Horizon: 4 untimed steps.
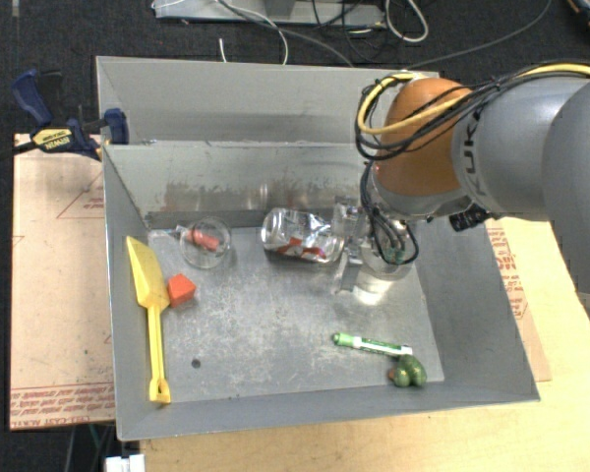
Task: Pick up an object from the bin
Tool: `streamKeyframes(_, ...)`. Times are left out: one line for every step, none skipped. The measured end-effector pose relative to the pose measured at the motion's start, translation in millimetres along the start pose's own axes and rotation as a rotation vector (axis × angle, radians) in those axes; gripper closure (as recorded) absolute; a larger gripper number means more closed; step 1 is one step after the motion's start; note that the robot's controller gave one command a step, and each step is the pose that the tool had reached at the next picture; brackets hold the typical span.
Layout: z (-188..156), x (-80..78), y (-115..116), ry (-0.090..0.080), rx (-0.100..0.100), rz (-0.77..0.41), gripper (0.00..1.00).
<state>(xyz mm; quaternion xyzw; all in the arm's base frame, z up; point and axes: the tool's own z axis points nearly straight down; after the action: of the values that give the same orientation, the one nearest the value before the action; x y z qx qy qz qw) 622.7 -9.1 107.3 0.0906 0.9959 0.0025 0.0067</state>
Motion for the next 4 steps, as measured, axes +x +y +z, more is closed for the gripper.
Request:
streamKeyframes(-0.7, -5.0, -3.2, -0.009, -0.008, 0.016, 0.0)
streamKeyframes(-20.3, 3.5, -29.3, -0.002, -0.004, 0.221, 0.0)
streamKeyframes(-0.8, 5.8, -28.9, -0.01, -0.005, 0.015, 0.0)
streamKeyframes(-21.5, 4.8, -71.4, -0.008, -0.006, 0.326, 0.0)
